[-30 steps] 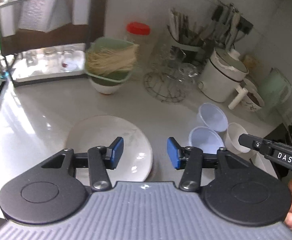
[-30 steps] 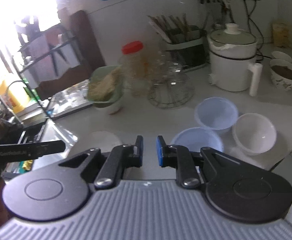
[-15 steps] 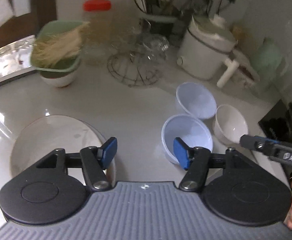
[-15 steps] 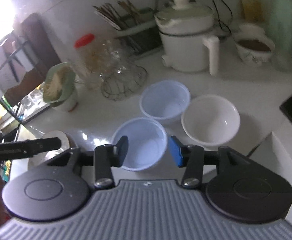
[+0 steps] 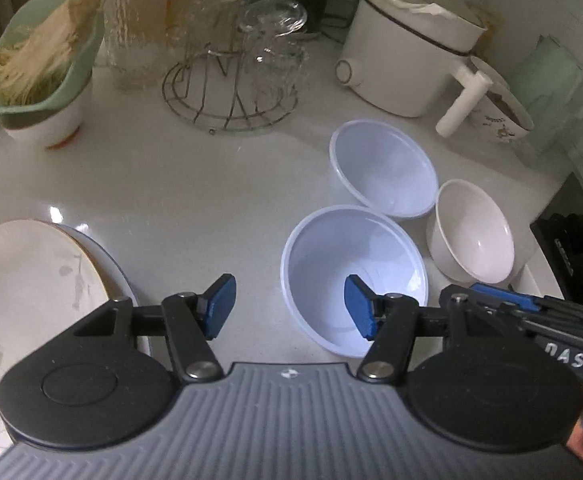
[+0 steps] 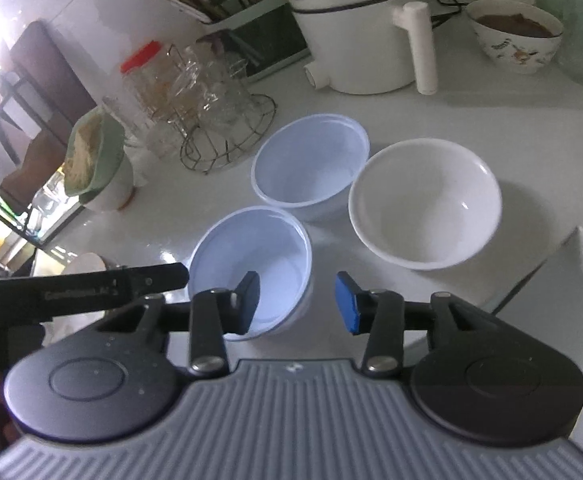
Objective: Organize plates and bowls
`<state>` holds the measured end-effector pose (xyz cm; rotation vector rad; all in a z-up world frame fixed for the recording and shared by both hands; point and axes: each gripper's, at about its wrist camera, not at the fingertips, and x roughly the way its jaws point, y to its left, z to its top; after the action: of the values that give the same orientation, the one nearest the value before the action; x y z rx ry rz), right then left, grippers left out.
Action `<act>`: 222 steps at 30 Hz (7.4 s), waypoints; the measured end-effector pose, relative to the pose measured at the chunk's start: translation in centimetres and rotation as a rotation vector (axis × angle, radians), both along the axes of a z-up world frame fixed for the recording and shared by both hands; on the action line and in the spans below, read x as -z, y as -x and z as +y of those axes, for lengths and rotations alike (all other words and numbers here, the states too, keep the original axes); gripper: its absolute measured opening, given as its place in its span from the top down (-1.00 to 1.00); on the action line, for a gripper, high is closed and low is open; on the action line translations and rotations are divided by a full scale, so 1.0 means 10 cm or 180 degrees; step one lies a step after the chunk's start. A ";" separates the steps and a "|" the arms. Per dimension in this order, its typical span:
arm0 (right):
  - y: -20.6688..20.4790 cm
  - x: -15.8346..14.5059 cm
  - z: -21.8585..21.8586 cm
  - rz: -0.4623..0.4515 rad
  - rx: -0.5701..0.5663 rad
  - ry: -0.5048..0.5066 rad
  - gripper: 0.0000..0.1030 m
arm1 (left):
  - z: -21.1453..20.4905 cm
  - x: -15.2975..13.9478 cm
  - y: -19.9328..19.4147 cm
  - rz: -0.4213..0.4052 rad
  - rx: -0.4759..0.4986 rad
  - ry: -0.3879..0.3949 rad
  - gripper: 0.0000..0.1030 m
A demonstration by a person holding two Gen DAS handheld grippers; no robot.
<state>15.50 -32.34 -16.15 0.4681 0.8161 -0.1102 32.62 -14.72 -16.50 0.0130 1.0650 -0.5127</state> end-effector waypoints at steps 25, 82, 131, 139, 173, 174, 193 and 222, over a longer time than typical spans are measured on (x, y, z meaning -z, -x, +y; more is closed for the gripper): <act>-0.27 0.25 0.02 0.0110 -0.0209 -0.0090 0.68 | 0.09 0.18 -0.13 0.0202 -0.0302 0.0243 0.60; -0.19 -0.99 0.63 -0.0627 -0.0412 0.0313 0.63 | 1.04 -1.17 0.22 -0.0566 -0.0438 0.0259 0.32; 0.21 -0.73 -0.33 -0.0563 0.0576 0.0525 -0.04 | -0.37 -0.85 -0.18 -0.0292 0.0497 0.0094 -0.29; -0.02 -0.61 -0.44 -0.0510 0.0529 0.0494 -0.04 | -0.49 -0.74 -0.41 -0.0250 0.0486 0.0093 -0.29; -0.87 0.04 -0.85 -0.0139 0.0526 0.0096 0.03 | -0.86 -0.01 -1.43 0.0442 0.0582 -0.0021 -0.29; -0.89 0.06 -0.84 -0.0129 0.0512 0.0099 0.03 | -0.88 0.03 -1.43 0.0472 0.0597 -0.0030 -0.29; -1.30 0.36 -0.70 0.0160 0.0152 0.0321 0.72 | -0.90 0.34 -1.49 0.0691 0.0649 -0.0007 0.73; -0.81 -0.42 -0.62 -0.0253 0.0320 -0.0002 0.81 | -0.55 -0.52 -1.26 0.0654 0.0593 0.0442 0.78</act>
<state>23.63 -38.53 -11.99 0.5111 0.7147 -0.1832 45.21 -20.26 -11.29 -0.0646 1.2333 -0.7683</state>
